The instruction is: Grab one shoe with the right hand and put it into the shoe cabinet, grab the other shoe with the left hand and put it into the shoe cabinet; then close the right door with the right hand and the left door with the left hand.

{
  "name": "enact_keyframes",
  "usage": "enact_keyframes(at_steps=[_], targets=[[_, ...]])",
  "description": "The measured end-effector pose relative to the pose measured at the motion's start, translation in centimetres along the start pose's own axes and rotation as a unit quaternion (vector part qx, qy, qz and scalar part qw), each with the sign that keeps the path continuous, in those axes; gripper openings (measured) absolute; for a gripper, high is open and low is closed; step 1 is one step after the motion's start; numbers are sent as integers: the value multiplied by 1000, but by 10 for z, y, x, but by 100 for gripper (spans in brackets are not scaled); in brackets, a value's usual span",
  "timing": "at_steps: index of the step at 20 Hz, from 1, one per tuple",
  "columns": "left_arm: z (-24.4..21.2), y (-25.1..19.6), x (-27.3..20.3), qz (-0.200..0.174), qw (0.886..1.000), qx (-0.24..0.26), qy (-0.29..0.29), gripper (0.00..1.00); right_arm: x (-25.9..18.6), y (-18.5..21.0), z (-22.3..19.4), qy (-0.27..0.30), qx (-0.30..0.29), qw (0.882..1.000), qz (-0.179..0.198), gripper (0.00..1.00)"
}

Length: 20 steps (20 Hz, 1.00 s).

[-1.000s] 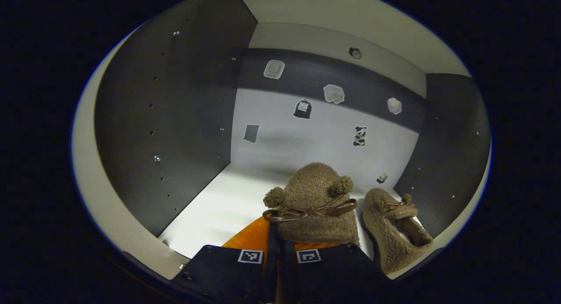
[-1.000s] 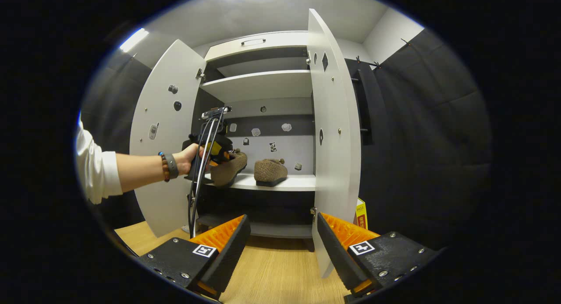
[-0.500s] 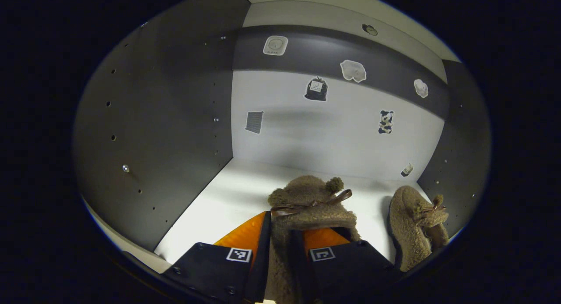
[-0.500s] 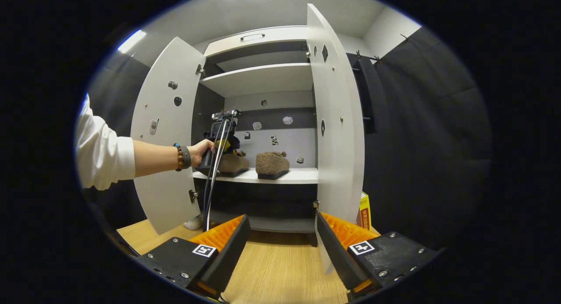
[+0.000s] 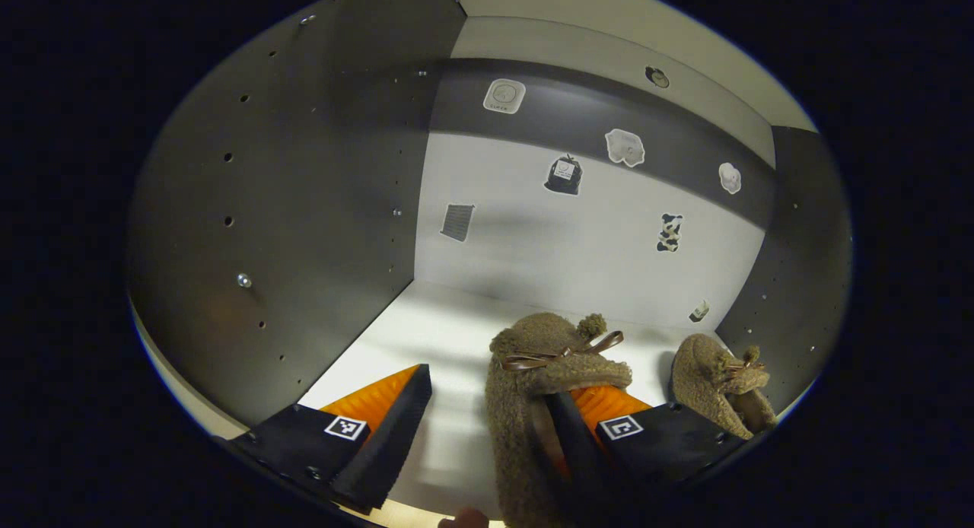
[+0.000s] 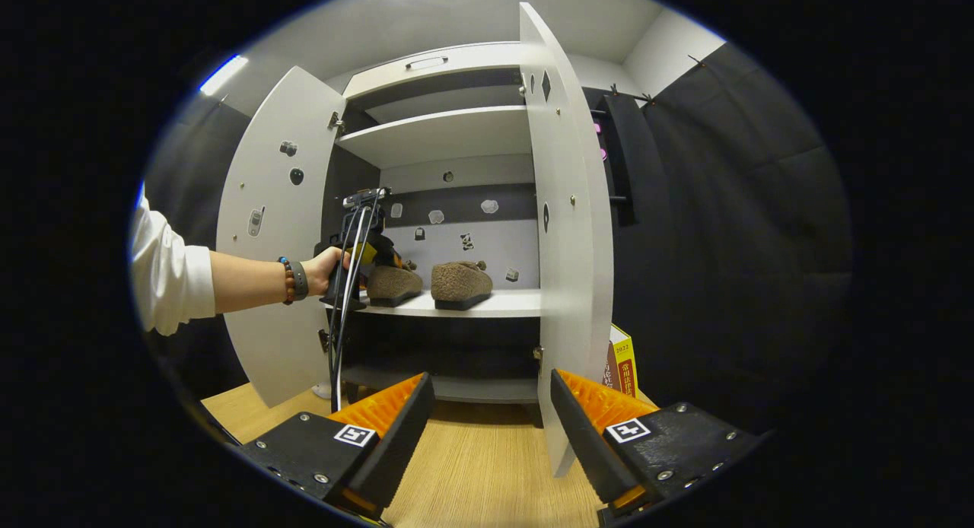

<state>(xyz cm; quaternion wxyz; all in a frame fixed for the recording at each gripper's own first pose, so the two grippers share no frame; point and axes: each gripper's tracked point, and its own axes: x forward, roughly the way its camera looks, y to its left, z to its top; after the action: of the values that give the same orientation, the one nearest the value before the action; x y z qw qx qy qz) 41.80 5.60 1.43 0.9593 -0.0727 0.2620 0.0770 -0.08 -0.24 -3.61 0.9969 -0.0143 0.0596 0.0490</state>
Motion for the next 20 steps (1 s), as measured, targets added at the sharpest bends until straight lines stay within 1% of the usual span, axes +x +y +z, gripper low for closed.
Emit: enact_keyframes(at_steps=[2, 3, 4, 5, 6, 7, 8, 11, 13, 15, 16, 18, 19, 20], targets=[[3, -5, -9, -15, 1000, -11, -8, 96, -3, 4, -2, 1, 4, 1000, 6, 94], [3, -10, -16, -26, 1000, -11, -9, 99, -4, 6, -2, 1, 3, 1000, 7, 94], [6, -15, -24, -41, 999, -9, -13, 96, -4, 8, -2, -1, 1, 1000, 10, 94], [10, -22, -33, -56, 998, -7, -18, 99, -6, 11, -2, 0, -3, 1000, 12, 94], [17, -29, -46, -74, 997, -8, -30, 92, -6, 13, -2, -1, -6, 1000, 14, 94], [26, -33, -56, -85, 995, -7, -48, 96, -7, 16, 0, -2, -7, 1000, 16, 94], [36, -37, -69, -94, 993, -1, -65, 96, -8, 19, 1, -3, -5, 1000, 19, 94], [55, -46, -115, -114, 987, 29, -106, 96, -9, 26, 4, -7, 4, 1000, 28, 94], [61, -53, -145, -131, 984, 26, -121, 96, -7, 29, 6, -9, 6, 999, 33, 94], [63, -55, -176, -144, 981, 19, -129, 92, -8, 33, 7, -8, 12, 999, 40, 94], [64, -54, -188, -149, 979, 22, -137, 99, -7, 33, 8, -10, 15, 999, 43, 94], [65, -52, -216, -154, 973, 34, -167, 99, -5, 32, 13, -14, 17, 999, 45, 94], [62, -50, -231, -155, 971, 40, -179, 96, -4, 31, 15, -16, 15, 999, 43, 94], [57, -47, -244, -152, 968, 48, -192, 98, -2, 30, 16, -18, 15, 999, 42, 94]])
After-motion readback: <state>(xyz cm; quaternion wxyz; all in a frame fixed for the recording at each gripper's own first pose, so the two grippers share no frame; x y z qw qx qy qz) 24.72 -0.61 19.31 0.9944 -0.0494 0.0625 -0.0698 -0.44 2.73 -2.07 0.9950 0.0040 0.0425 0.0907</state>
